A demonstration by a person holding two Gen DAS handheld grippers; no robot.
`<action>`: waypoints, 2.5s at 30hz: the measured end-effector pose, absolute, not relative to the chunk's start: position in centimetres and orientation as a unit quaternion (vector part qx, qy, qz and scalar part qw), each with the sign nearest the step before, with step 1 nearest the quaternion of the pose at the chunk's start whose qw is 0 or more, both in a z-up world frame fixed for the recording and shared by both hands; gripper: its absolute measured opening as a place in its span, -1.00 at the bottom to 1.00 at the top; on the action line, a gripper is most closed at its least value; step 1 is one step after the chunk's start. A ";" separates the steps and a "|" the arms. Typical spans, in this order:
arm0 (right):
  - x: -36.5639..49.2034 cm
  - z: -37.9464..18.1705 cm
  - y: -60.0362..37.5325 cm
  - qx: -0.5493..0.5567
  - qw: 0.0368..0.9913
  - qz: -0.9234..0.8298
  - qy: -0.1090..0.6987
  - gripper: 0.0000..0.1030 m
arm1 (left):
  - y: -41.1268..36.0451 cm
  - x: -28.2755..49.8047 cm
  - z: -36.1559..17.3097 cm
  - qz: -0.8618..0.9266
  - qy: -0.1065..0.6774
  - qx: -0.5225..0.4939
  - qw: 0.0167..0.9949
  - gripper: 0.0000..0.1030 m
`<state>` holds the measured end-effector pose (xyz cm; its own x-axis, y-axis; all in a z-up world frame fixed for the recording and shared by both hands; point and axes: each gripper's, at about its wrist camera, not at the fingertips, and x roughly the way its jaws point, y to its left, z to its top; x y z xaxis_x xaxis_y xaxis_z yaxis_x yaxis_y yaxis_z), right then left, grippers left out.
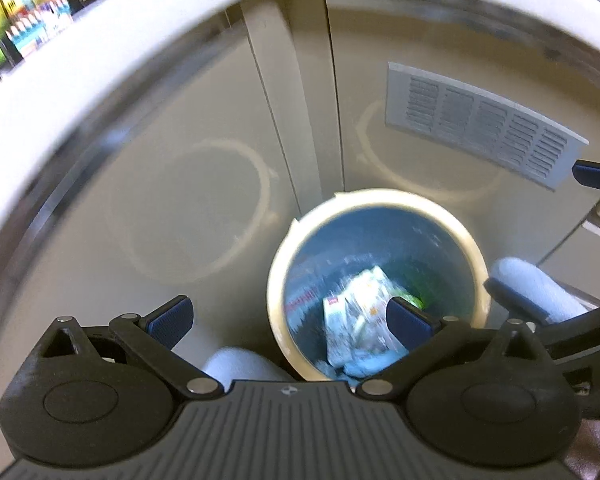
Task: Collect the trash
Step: 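Raise both tools up to the mat on the counter, then grasp the metal egg ring with the left gripper while the right grasps the white tissue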
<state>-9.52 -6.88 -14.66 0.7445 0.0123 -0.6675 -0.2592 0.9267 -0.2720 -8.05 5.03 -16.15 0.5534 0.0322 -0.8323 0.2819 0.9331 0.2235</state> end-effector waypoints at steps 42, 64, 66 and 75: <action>22.6 -3.3 -29.5 0.027 0.936 -0.116 0.333 1.00 | -4.6 15.1 4.8 -0.142 0.358 0.057 0.921 1.00; 23.2 -3.4 -29.8 0.039 0.936 -0.102 0.334 1.00 | -21.8 32.1 -3.3 -0.194 0.488 0.030 0.850 0.94; 23.2 -3.4 -29.8 0.041 0.936 -0.101 0.334 1.00 | -21.2 32.3 -3.0 -0.180 0.481 0.022 0.858 0.73; 23.2 -3.5 -29.7 0.041 0.937 -0.101 0.332 1.00 | -14.5 32.2 -0.8 -0.141 0.466 -0.001 0.873 0.72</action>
<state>23.22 -29.65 -3.49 0.7592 -0.1630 -0.6302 0.2168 0.9762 0.0087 32.17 -14.54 -0.76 0.5252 -0.2462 -0.8146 0.2453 0.9604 -0.1322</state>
